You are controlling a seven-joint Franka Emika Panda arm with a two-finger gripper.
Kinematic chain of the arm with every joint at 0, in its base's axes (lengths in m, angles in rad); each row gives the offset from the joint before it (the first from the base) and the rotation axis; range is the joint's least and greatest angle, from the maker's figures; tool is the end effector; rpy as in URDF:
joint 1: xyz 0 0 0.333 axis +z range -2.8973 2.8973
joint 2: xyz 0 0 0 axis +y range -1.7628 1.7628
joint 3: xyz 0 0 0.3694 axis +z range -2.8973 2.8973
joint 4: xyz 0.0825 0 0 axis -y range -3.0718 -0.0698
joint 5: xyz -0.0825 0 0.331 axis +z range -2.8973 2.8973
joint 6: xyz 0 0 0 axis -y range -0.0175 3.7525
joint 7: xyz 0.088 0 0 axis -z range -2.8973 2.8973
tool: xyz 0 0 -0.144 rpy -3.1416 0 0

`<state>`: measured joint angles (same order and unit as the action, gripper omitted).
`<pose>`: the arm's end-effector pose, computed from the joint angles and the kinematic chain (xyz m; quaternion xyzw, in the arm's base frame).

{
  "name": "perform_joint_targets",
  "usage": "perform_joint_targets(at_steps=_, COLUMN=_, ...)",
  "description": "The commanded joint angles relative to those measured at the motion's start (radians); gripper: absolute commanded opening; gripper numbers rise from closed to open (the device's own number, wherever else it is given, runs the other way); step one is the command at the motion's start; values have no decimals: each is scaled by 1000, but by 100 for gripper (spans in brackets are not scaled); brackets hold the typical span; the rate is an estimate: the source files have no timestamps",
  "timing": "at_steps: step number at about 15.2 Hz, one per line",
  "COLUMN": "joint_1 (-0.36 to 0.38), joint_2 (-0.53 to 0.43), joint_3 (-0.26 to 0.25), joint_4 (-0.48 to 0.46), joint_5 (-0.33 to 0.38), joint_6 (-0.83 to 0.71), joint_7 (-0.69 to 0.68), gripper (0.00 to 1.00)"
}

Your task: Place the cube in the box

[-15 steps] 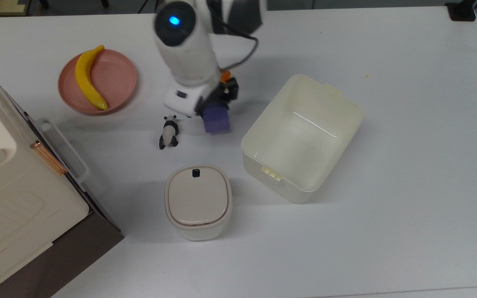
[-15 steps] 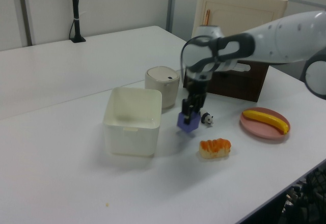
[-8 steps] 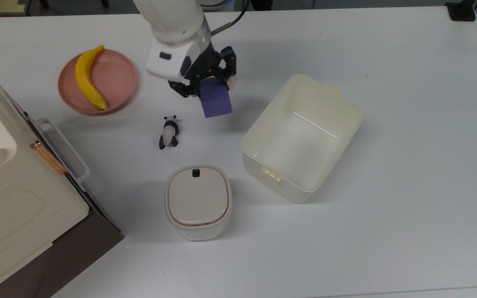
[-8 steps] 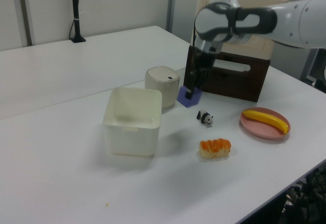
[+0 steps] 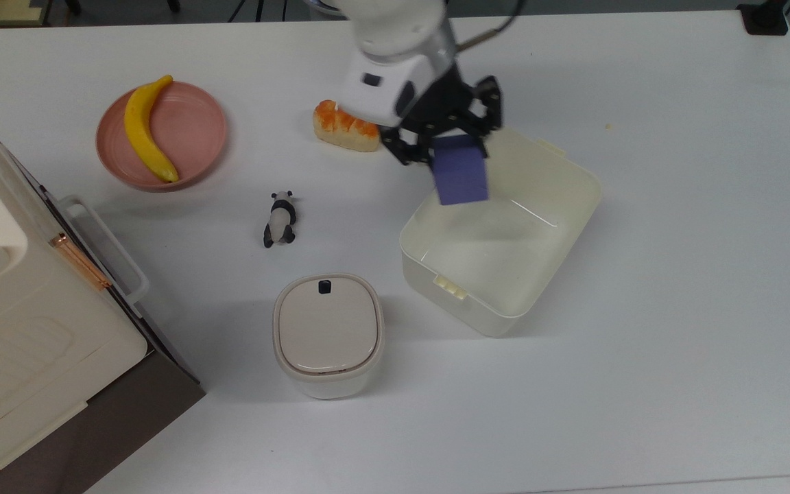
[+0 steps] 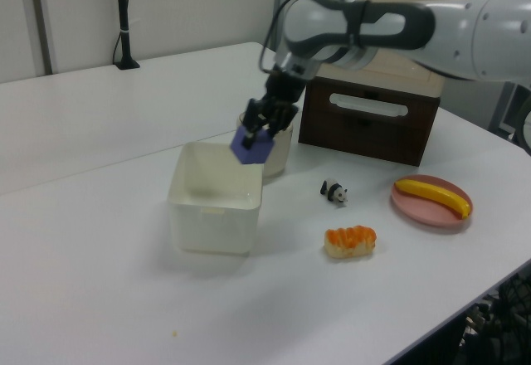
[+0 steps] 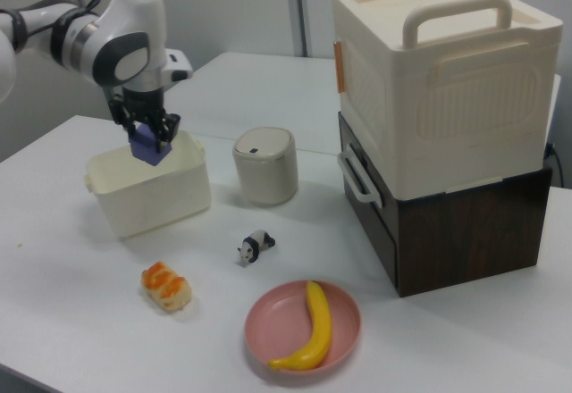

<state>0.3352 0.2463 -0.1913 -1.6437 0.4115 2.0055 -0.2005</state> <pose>0.6021 0.1374 0.5208 -0.9791 -0.0986 -0.0646 0.1658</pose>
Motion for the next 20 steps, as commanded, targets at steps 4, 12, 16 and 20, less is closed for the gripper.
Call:
perform_joint_targets(at_steps=4, joint_1=5, joint_2=34, joint_3=41, joint_4=7, joint_5=6, joint_6=55, joint_7=84, gripper=100)
perform_joint_targets(at_steps=12, joint_1=-57, joint_2=-64, joint_3=41, joint_4=7, joint_5=-262, joint_6=-249, joint_7=222, gripper=100)
perform_joint_targets(at_steps=16, joint_1=-83, joint_2=-111, joint_3=43, joint_4=4, joint_5=-427, joint_6=-330, joint_7=240, gripper=100)
perform_joint_targets(at_steps=20, joint_1=-122, joint_2=-124, joint_3=43, joint_4=8, joint_5=-430, joint_6=-320, joint_7=242, gripper=100)
